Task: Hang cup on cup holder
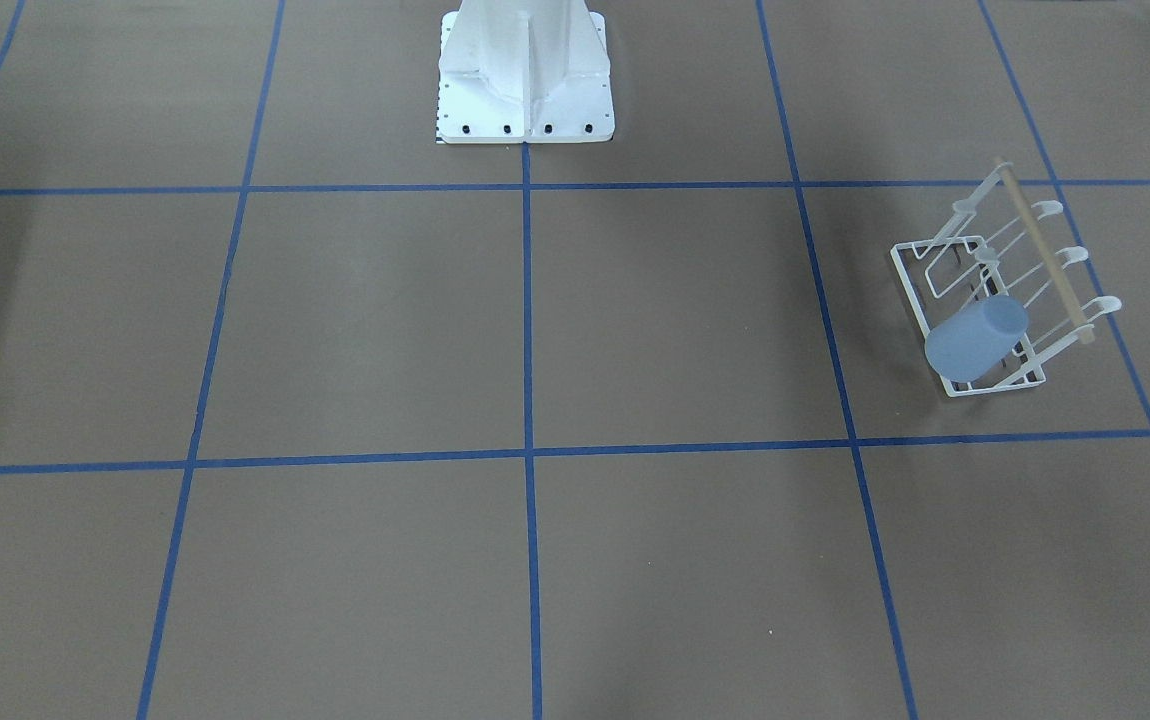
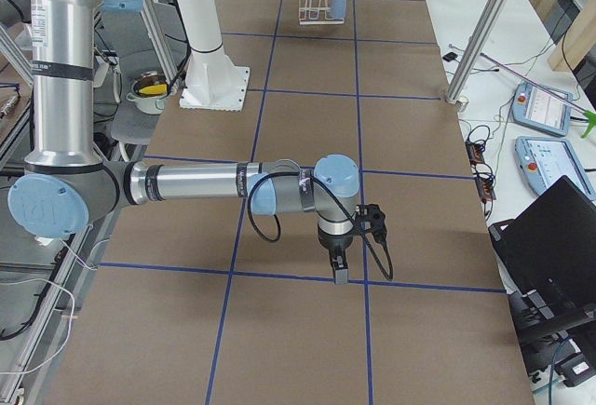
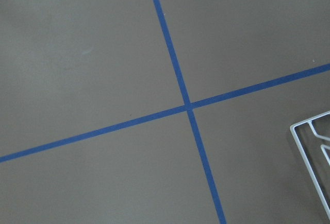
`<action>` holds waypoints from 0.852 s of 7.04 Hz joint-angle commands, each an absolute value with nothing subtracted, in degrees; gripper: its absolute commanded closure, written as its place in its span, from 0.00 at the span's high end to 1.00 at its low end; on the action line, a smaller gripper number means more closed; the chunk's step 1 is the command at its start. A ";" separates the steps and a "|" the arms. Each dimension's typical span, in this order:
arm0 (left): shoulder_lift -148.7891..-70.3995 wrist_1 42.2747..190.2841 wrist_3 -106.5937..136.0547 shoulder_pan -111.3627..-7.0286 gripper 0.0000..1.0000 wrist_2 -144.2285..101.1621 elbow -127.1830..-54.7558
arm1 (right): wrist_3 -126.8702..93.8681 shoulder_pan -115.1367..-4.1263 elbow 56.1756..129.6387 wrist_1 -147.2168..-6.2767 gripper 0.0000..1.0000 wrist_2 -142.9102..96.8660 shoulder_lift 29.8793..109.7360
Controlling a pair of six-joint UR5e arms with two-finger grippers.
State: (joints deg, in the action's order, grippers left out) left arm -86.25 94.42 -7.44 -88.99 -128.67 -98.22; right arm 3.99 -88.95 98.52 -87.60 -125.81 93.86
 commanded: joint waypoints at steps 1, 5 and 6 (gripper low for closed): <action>-80.00 99.99 -6.60 -90.70 0.99 -133.41 -98.35 | 3.78 -88.95 98.79 -88.06 1.00 -127.88 93.25; -80.95 100.63 -2.64 -90.88 0.99 -133.06 -98.35 | 3.78 -88.95 98.53 -87.72 1.00 -127.88 93.34; -80.95 100.72 -2.55 -90.97 0.99 -133.33 -97.91 | 3.78 -88.95 98.44 -87.63 1.00 -127.88 93.34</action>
